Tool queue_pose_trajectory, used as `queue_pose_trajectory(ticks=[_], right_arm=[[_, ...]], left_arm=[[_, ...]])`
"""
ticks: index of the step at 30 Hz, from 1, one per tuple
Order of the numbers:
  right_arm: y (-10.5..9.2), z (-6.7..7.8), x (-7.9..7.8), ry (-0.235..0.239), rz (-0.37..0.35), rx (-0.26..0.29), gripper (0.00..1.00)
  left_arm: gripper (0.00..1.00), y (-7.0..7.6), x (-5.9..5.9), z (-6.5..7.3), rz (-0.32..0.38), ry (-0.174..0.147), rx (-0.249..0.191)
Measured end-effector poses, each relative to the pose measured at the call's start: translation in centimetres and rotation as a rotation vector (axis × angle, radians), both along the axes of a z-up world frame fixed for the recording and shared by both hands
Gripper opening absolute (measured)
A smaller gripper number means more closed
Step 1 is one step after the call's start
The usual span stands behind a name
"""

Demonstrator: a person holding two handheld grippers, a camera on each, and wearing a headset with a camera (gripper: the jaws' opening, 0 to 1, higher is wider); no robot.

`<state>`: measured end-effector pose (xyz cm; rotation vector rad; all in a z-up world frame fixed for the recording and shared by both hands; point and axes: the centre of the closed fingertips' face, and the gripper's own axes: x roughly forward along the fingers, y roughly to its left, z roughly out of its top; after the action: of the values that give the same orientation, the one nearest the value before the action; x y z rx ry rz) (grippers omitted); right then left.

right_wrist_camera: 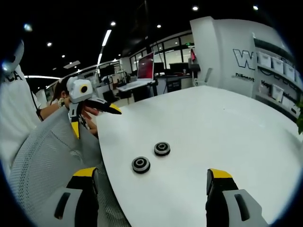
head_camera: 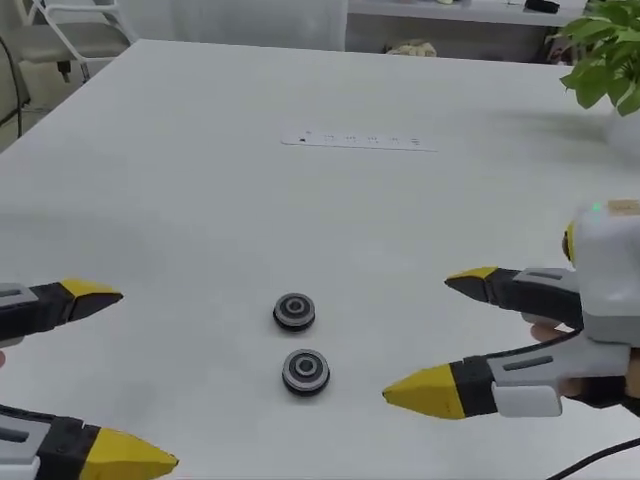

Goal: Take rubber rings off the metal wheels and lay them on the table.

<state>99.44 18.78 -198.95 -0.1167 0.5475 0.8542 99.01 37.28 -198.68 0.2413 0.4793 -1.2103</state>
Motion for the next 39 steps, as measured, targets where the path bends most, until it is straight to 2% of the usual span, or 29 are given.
queue_pose_trajectory(ticks=[4, 9, 11, 13, 14, 16, 18, 20, 21, 23, 27, 29, 30, 33, 39], right_arm=[[-0.2, 1.3, 0.5, -0.031, 0.007, -0.015, 0.94], [0.1, 2.8, 1.5, -0.065, 0.025, -0.033, 0.93], [0.5, 3.1, 1.6, -0.076, 0.043, -0.045, 0.91], [1.2, 3.6, 1.7, -0.088, 0.070, -0.051, 0.91], [1.5, 3.8, 1.9, -0.094, 0.083, -0.051, 0.91], [2.1, 4.2, 2.2, -0.103, 0.104, -0.054, 0.89], [2.5, 4.5, 2.5, -0.111, 0.121, -0.059, 0.86], [3.3, 4.9, 2.7, -0.121, 0.151, -0.060, 0.84], [3.8, 5.0, 2.8, -0.122, 0.174, -0.067, 0.82], [4.6, 5.0, 3.0, -0.125, 0.210, -0.083, 0.79], [6.2, 4.9, 3.6, -0.124, 0.255, -0.101, 0.75], [7.1, 4.7, 3.6, -0.120, 0.287, -0.107, 0.71], [7.5, 4.5, 3.7, -0.123, 0.299, -0.110, 0.70], [8.1, 4.0, 4.0, -0.128, 0.319, -0.116, 0.67], [8.4, 2.3, 4.6, -0.111, 0.325, -0.091, 0.57]], left_arm=[[0.99, 0.1, 0.3, 0.9, -0.013, -0.019, 0.014], [0.99, -0.2, 0.9, 2.7, -0.049, -0.082, 0.035], [0.99, -0.4, 1.0, 3.0, -0.060, -0.087, 0.049], [0.99, -0.9, 1.3, 3.6, -0.076, -0.114, 0.062], [0.99, -1.4, 1.5, 4.2, -0.089, -0.136, 0.053], [0.98, -2.0, 1.8, 4.7, -0.106, -0.153, 0.040], [0.93, -2.7, 2.2, 5.3, -0.133, -0.190, 0.034], [0.88, -3.4, 2.7, 5.6, -0.146, -0.202, 0.036], [0.86, -3.9, 3.1, 6.0, -0.156, -0.219, 0.026], [0.84, -5.0, 3.6, 6.9, -0.169, -0.242, -0.022], [0.75, -6.4, 4.5, 7.5, -0.180, -0.243, -0.061], [0.71, -7.2, 4.8, 7.8, -0.193, -0.255, -0.088], [0.69, -7.6, 4.8, 8.0, -0.211, -0.274, -0.099], [0.66, -8.4, 5.1, 8.1, -0.226, -0.303, -0.112], [0.60, -9.8, 5.6, 7.8, -0.253, -0.301, -0.138]])
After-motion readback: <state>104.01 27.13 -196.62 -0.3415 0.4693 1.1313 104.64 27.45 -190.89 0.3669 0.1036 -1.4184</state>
